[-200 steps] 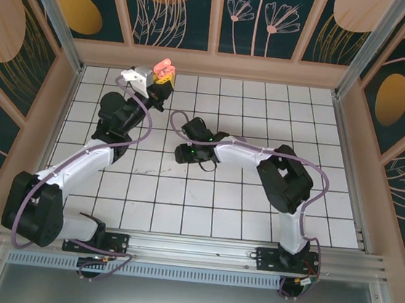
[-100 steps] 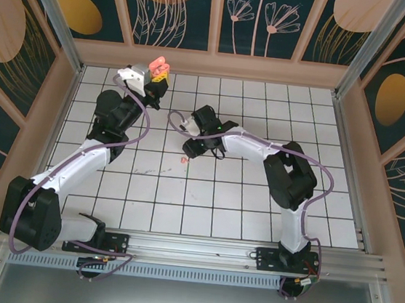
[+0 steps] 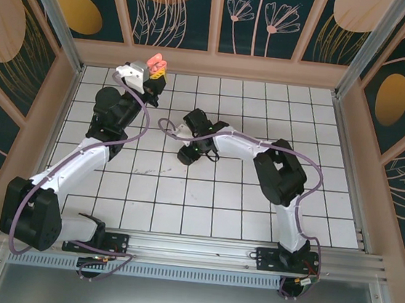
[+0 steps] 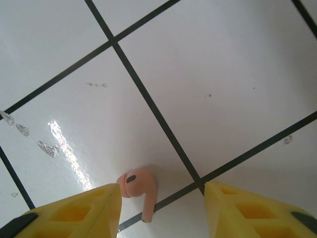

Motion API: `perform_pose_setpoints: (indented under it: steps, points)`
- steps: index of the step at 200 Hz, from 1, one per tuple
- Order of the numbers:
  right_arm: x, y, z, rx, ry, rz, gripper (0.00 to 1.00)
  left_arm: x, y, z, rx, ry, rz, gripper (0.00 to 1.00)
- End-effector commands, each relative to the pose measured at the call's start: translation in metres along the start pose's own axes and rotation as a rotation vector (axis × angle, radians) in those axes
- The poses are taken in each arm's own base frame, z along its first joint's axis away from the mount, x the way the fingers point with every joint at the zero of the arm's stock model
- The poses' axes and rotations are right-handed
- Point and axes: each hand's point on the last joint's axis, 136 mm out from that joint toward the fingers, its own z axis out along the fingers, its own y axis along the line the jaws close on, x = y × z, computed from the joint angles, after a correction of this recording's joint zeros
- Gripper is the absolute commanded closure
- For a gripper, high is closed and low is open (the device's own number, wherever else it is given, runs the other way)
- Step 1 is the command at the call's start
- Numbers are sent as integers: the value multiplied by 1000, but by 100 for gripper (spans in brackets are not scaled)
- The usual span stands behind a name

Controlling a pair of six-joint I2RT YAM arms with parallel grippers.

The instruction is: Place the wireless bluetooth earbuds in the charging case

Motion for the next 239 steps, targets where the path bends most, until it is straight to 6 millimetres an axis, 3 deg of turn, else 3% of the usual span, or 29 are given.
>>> perform_pose_setpoints:
  steps: [1, 95, 189, 239]
  points:
    - [-3, 10, 3, -38, 13, -28, 53, -22, 3, 1, -12, -49, 28, 100]
    - [6, 26, 22, -77, 61, -37, 56, -21, 5, 1, -18, -50, 34, 100]
    - [24, 22, 31, -65, 100, 1, 76, -19, 6, 1, -21, -47, 36, 100]
    - [40, 19, 29, -4, 112, 103, 77, -17, 5, 2, -11, -47, 20, 100]
